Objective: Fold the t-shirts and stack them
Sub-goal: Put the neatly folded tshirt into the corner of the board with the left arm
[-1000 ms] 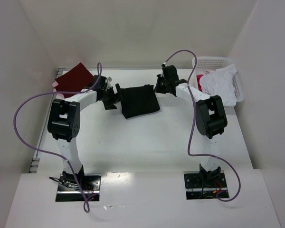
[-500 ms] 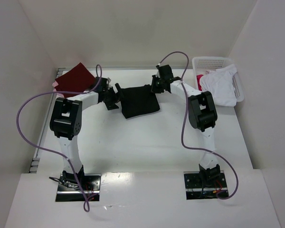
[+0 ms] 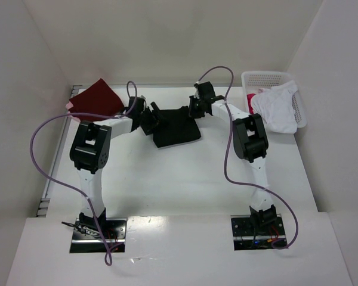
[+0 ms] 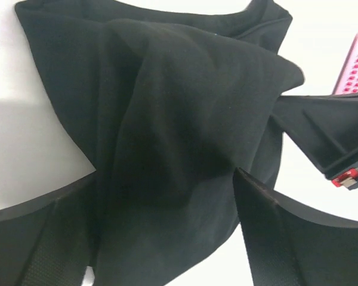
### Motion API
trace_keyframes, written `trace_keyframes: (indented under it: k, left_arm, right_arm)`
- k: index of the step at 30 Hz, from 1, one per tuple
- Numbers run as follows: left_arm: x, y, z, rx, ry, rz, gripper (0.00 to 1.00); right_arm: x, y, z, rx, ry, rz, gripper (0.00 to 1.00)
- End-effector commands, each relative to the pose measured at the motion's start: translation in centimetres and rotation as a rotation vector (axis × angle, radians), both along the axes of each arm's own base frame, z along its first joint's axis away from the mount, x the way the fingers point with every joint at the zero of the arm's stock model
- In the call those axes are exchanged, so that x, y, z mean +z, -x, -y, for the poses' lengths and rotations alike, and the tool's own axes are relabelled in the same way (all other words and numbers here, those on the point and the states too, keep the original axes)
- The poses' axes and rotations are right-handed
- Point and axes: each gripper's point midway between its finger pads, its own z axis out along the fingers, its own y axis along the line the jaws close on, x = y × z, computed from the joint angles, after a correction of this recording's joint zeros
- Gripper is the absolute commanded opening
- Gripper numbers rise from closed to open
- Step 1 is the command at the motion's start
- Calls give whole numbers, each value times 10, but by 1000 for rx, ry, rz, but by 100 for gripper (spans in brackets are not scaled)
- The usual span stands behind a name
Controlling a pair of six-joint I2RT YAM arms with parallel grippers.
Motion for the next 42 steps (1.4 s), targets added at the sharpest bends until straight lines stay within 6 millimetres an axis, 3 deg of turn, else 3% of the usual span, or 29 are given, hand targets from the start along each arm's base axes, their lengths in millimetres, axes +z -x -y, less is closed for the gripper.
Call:
trace_keyframes:
  k: [1,2,5,9,11,13,15,17,19,21,25,28,30,32,33,38,40,42]
  left_arm:
    - [-54,23,-9,47,-55,-140,85]
    - [-57,24,-9,47,-57,-146,82]
    - [-58,23,-9,53,-50,-145,56]
    - [-59,23,-6,42,-36,-151,9]
    - [-56,17,-8,32,-49,-145,0]
    - [-48,11,-10,10,-69,-126,0]
    - [-44,4,-20,11,-99,-114,0]
    - [-33,-5,-29,16,-105,-86,0]
    - [-18,-17,-45,16,-120,-47,0]
    - [11,-39,-56,-9,-139,31,0]
    - [53,-73,-101,-53,-230,116,0]
    - [78,-93,-133,-37,-252,171,0]
    - [89,-104,-160,-7,-253,197,0]
    - [100,-114,-180,28,-255,225,0]
    - [107,-118,-192,47,-255,240,0]
    - [131,-127,-242,150,-265,274,0]
    - [144,-122,-264,187,-261,282,0]
    - [160,-115,-274,200,-241,303,0]
  right_arm:
    - [7,-7,0,10,-5,10,11]
    - [7,-7,0,10,-5,10,11]
    - [3,-5,1,10,-1,-1,11]
    - [8,-7,0,10,-3,6,11]
    - [20,-8,1,5,0,14,12]
    - [37,-15,8,-28,12,45,18]
    - [73,-21,16,-55,-10,92,51]
    - [111,-25,30,-75,-82,132,63]
    - [144,-29,48,-106,-126,175,92]
    - [181,-28,65,-128,-153,234,100]
    - [213,-13,89,-177,-124,310,100]
    - [214,2,99,-206,-92,307,100]
    - [199,14,102,-213,-85,277,100]
    - [202,23,103,-224,-104,289,100]
    - [194,29,103,-232,-107,267,100]
    - [180,47,104,-241,-119,223,100]
    - [182,51,107,-256,-118,224,100]
    - [178,54,110,-267,-108,220,100]
